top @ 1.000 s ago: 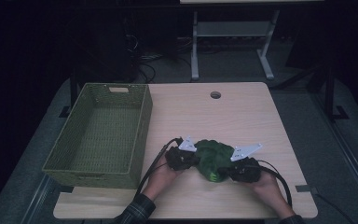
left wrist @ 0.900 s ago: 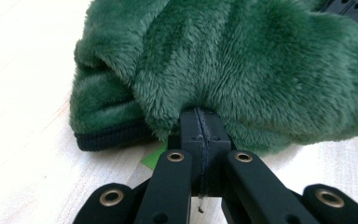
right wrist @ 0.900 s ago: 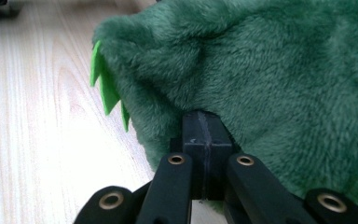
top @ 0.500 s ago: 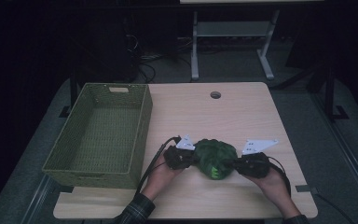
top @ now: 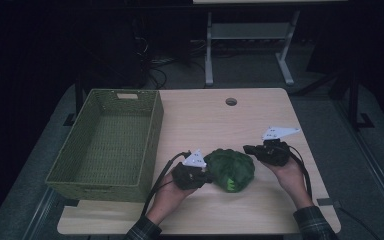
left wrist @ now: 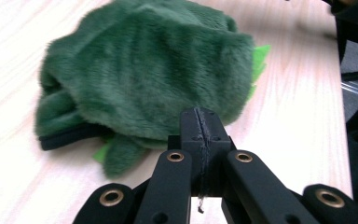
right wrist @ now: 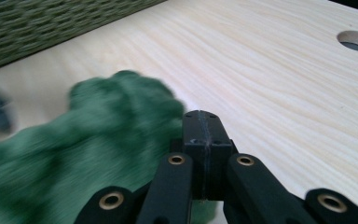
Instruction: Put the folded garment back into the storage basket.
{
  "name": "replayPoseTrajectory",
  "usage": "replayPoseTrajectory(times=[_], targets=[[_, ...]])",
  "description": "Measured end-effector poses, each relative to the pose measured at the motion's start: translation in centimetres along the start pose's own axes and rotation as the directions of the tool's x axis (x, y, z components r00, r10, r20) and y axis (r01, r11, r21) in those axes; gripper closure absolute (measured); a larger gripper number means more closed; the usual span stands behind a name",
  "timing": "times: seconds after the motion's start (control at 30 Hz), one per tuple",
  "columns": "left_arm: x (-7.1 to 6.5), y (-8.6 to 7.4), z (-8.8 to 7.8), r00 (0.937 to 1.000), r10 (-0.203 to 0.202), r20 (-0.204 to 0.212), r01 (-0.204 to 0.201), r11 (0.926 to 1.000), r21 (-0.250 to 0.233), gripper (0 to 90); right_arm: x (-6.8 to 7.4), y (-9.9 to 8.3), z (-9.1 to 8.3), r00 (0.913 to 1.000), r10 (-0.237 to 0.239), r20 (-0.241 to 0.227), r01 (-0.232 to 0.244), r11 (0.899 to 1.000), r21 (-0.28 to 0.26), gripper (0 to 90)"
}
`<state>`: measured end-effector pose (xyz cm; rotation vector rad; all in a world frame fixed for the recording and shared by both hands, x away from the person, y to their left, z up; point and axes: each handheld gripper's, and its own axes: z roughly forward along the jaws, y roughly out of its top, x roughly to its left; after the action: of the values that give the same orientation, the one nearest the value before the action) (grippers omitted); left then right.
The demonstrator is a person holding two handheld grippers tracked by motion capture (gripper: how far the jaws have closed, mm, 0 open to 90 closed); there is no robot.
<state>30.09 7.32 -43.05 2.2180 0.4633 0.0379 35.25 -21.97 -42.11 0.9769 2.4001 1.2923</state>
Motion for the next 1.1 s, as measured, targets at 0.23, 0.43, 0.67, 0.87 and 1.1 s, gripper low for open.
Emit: replayPoseTrajectory(times=[0.23,0.43,0.67,0.87,1.1], targets=[[-0.6,0.0,1.2,0.9996,0.001,0.029,-0.002,1.0,0.009,89.8,-2.2,0.1,2.6,0.9989,0.033,0.033,-0.035,0.999,0.041,89.9],[-0.5,-0.2,2.8,0.9996,0.006,0.029,-0.007,0.9987,0.05,89.8,-2.9,-1.1,4.5,0.9979,0.064,0.01,-0.064,0.991,0.117,89.9],[0.2,-0.5,3.8,0.9999,0.014,0.003,-0.014,0.9955,0.094,89.8,-2.5,-1.6,4.5,0.9974,0.052,-0.049,-0.044,0.988,0.151,89.9],[1.1,-0.6,3.8,0.9996,0.003,-0.027,0.0,0.9958,0.092,89.8,-2.1,-2.4,3.9,0.996,0.045,-0.078,-0.032,0.986,0.161,89.9],[2.2,-0.9,3.3,0.999,-0.021,-0.04,0.024,0.997,0.074,89.8,-1.1,-3.4,2.6,0.9923,0.045,-0.115,-0.027,0.988,0.154,89.9]])
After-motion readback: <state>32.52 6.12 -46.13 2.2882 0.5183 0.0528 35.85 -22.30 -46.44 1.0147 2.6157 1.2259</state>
